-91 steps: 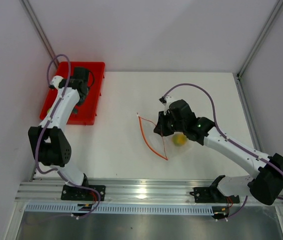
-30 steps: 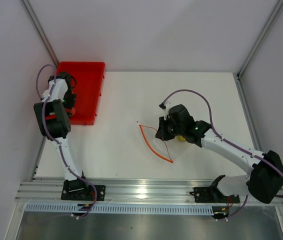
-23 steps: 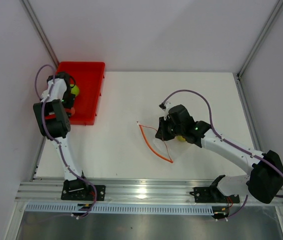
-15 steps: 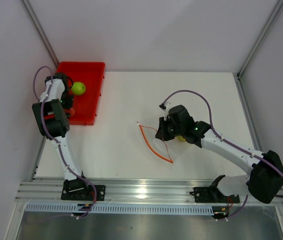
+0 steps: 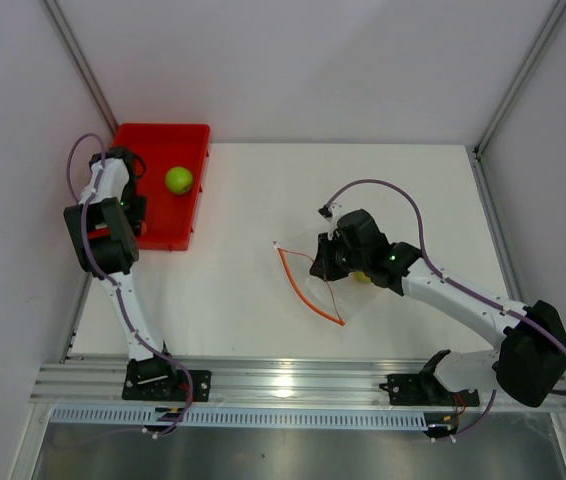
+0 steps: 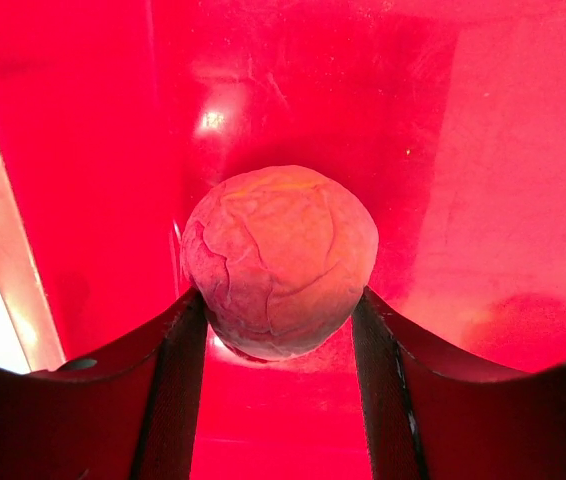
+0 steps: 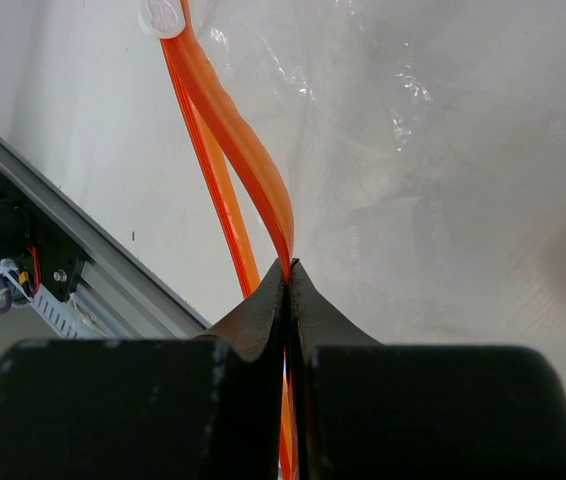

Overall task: Place the food in the zip-top bag and seal the zipper
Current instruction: Pick up the fake fruit from the bin.

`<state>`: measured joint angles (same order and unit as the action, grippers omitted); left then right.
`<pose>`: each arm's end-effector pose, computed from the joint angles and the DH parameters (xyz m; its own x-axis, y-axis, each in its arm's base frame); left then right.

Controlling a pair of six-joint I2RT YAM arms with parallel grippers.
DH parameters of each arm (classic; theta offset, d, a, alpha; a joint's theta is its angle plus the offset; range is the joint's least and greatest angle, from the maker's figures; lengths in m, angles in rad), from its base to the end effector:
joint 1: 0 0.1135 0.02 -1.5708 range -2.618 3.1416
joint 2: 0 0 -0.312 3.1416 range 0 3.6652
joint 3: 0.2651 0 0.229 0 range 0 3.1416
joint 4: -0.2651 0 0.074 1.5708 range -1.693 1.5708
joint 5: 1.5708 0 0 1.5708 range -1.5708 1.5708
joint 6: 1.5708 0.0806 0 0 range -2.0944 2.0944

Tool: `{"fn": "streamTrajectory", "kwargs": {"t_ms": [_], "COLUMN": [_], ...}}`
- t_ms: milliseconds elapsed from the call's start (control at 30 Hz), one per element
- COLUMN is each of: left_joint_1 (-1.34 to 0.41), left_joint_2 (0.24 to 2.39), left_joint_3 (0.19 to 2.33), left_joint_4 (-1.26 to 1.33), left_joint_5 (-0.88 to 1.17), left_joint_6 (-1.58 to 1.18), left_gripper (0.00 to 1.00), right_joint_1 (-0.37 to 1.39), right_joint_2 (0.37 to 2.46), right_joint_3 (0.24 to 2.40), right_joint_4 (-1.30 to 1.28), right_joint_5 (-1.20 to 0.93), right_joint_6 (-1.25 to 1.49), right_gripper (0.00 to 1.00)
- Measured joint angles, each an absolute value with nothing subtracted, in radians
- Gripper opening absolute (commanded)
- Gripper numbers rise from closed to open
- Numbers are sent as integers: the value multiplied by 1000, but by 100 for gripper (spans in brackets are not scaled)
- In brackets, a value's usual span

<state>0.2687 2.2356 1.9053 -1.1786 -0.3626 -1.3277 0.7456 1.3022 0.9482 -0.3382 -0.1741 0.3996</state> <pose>0.4265 0.1471 0.1951 0.0298 -0.9331 -0.3585 -0.9988 -0.0416 0.0252 0.1987 0.2025 0.2961 -0.7300 -0.1525 -0.6662 -0.5233 0.7517 0.4014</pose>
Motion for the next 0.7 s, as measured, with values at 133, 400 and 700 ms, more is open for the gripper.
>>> {"fn": "streamTrajectory", "kwargs": {"t_ms": [133, 400, 700], "left_joint_1": [269, 269, 245], "left_joint_2": [2226, 2154, 2024], "left_joint_3": [1899, 1891, 1839], "left_joint_4": [-1177, -1177, -1168], "left_joint_5": [-363, -363, -363], "left_joint_6": [-1318, -1292, -1237], "left_gripper": [3, 1, 1], "right_joint_1": [746, 746, 746], "right_joint_2": [1302, 1302, 1306], "right_joint_3": [948, 948, 949], "right_joint_4": [-338, -338, -339], "right_joint_5": [-174, -174, -165], "right_joint_6": [400, 400, 398], "right_gripper": [0, 0, 0]}}
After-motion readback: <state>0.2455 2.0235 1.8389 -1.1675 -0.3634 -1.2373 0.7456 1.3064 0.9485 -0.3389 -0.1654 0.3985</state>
